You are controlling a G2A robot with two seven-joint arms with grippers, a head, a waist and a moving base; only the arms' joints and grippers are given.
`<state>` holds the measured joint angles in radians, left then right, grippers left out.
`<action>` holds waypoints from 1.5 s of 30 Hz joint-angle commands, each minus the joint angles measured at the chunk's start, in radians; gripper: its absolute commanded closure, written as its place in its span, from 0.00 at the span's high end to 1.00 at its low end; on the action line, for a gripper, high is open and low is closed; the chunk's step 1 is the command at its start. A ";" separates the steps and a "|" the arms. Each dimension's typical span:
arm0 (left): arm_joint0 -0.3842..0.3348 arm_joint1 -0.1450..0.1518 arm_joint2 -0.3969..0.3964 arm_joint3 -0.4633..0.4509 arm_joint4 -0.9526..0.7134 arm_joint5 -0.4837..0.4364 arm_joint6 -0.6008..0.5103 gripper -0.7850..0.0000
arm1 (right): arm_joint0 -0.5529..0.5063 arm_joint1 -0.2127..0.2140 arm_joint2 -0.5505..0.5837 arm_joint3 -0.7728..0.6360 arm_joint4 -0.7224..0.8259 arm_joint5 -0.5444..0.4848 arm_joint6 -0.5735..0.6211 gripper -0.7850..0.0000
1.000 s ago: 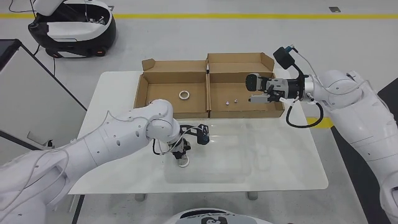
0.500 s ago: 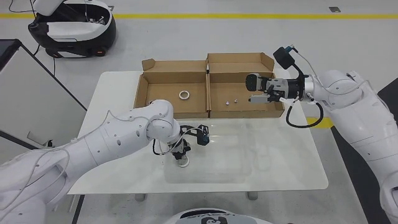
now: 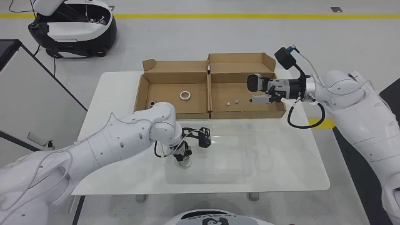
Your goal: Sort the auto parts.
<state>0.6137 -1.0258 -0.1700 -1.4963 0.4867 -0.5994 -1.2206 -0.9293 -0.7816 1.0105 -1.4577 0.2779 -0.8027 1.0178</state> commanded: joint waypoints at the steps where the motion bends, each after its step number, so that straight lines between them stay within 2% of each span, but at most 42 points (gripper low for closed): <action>1: -0.001 -0.002 0.000 0.004 -0.004 0.000 0.000 0.00 | 0.000 0.000 0.000 0.000 0.000 0.000 0.000 1.00; 5: -0.022 0.000 -0.007 -0.015 -0.041 -0.008 0.008 0.00 | 0.000 0.000 0.000 0.000 0.000 0.000 0.000 1.00; 10: -0.061 0.020 -0.041 -0.074 -0.084 -0.006 0.006 0.00 | 0.000 0.000 0.000 0.000 0.000 0.000 0.000 1.00; 17: -0.091 0.071 -0.113 -0.209 -0.103 0.005 -0.005 0.00 | 0.000 0.000 0.000 0.000 0.000 0.000 0.000 1.00; 23: -0.083 0.119 -0.204 -0.311 -0.117 -0.005 0.021 0.00 | 0.000 0.000 0.000 0.000 0.000 0.000 0.000 1.00; 28: -0.046 0.160 -0.301 -0.346 -0.136 -0.026 0.111 0.00 | 0.000 0.000 0.000 0.000 0.000 0.000 0.000 1.00; 34: 0.043 0.218 -0.454 -0.306 -0.207 -0.089 0.277 0.00 | 0.000 0.000 0.000 0.000 0.000 0.000 0.000 1.00; 39: 0.129 0.264 -0.567 -0.285 -0.261 -0.204 0.364 0.00 | 0.000 0.000 0.000 0.000 0.000 0.000 0.000 1.00; 45: 0.233 0.302 -0.680 -0.255 -0.316 -0.384 0.497 0.00 | 0.000 0.000 0.000 0.000 0.000 0.000 0.000 1.00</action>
<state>0.8319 -0.7285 -0.8346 -1.7557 0.1775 -0.9527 -0.7454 -0.9293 -0.7816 1.0105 -1.4577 0.2779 -0.8027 1.0178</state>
